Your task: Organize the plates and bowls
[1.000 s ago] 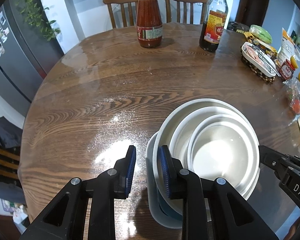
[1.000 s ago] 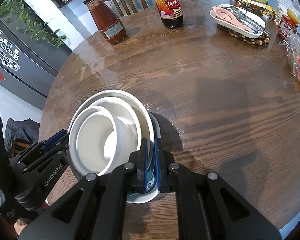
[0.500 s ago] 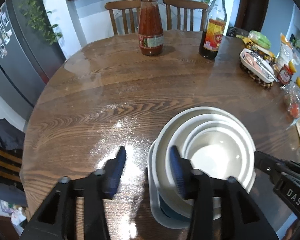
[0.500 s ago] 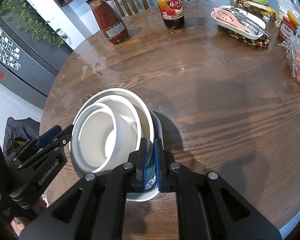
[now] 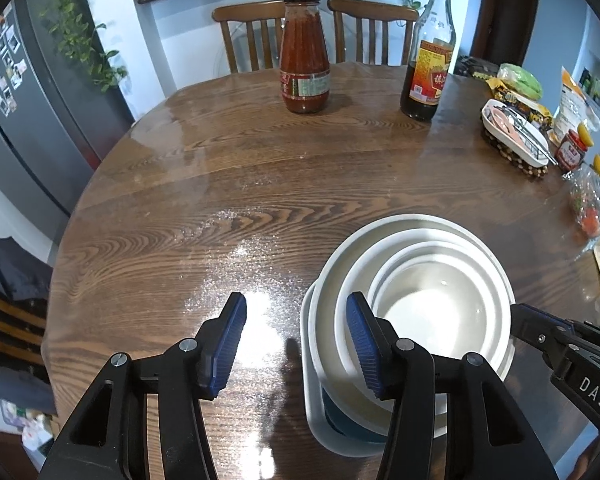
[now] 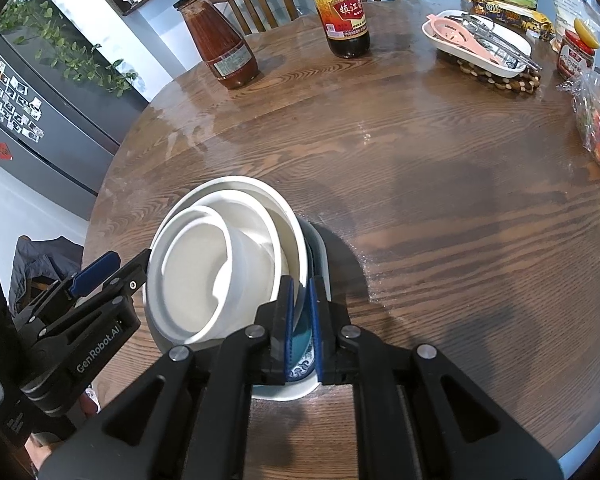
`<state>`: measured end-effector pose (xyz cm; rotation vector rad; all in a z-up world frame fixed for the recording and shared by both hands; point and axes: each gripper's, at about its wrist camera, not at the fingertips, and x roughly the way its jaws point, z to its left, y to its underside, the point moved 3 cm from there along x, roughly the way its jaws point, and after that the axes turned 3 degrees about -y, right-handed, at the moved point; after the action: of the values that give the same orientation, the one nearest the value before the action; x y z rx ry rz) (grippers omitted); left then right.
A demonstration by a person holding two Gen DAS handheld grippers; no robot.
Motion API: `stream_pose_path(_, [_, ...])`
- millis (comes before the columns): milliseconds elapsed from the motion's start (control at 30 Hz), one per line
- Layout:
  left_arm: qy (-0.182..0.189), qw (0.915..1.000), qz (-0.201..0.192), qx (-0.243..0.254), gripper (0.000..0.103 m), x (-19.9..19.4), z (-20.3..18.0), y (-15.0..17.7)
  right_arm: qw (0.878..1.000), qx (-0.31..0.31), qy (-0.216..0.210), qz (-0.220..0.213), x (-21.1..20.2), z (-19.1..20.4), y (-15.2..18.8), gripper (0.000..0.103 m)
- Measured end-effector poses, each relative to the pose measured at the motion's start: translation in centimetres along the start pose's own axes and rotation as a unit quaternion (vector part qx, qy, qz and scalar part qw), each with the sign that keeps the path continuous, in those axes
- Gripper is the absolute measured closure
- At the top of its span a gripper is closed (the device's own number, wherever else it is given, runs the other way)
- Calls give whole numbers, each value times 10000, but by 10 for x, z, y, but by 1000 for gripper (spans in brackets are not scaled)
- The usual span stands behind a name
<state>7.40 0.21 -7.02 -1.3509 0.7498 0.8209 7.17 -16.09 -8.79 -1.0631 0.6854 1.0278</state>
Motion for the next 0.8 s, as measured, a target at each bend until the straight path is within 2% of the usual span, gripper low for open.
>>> stream_pose_path(300, [3,10000,28,-6,50,1,1,2,9999,74,87,-33,-3,-8,3,72])
stream_pose_path(567, [15,10000,10,10,48,-2,2,4,9998,116,73,-107,-10,-10,3,66])
stream_pose_path(667, [34,10000,20,14,45,-2,1,5,9998,95,-99,-164,-14,-7,3,42])
stream_pose_path(700, [32,10000,8,12,40,-2,1,5,9998,34,-55,-198,-16,-5,4,40])
stream_pose_path(800, [3,10000,-34,5,38,-4,2,5,9996,-115,-68,-233,-18,4,4,41])
